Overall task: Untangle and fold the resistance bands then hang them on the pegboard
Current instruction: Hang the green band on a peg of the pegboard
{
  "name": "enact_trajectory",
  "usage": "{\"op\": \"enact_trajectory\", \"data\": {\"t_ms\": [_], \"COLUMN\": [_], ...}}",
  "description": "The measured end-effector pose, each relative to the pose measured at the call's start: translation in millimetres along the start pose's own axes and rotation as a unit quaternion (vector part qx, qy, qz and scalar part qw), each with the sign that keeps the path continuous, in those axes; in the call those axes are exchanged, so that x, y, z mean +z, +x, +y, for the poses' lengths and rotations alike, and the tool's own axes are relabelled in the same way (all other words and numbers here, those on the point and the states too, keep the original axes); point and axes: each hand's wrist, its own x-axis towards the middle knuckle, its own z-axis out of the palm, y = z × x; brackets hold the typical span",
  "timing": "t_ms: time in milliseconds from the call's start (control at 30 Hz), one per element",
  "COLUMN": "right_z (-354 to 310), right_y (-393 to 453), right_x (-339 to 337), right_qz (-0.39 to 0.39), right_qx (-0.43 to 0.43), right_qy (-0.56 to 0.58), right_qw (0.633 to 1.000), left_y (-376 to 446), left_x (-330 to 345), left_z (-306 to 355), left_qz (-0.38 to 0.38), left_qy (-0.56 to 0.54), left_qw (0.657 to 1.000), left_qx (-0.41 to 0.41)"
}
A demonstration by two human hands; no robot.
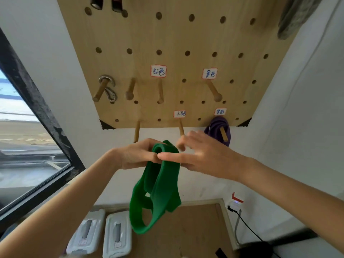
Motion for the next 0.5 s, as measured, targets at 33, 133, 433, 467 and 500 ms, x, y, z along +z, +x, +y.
{"op": "enact_trajectory", "data": {"t_ms": [33, 133, 433, 467, 500], "right_z": [2.2, 7.5, 15.1, 19.8, 23.5], "right_y": [4.0, 10.1, -26.4, -37.8, -49.8], "right_x": [-1.9, -4.0, 4.4, 5.7, 9.1], "right_qz": [0.027, 0.036, -0.265, -0.272, -0.262], "right_qx": [-0.001, -0.019, 0.2, 0.292, 0.373], "right_qy": [-0.008, 0.035, 0.326, 0.405, 0.473], "right_qw": [1.0, 0.999, 0.885, 0.823, 0.754], "left_y": [0.4, 1.8, 1.4, -1.2, -2.5], "left_x": [-0.9, -0.9, -9.8, -12.0, -13.2], "left_z": [0.9, -2.2, -50.7, -55.5, -58.8], "left_qz": [-0.004, 0.003, 0.24, 0.272, 0.286], "left_qy": [0.011, 0.015, -0.061, -0.074, -0.082], "left_qw": [1.0, 1.0, 0.969, 0.96, 0.955], "left_qx": [-0.009, -0.026, -0.005, 0.004, 0.014]}}
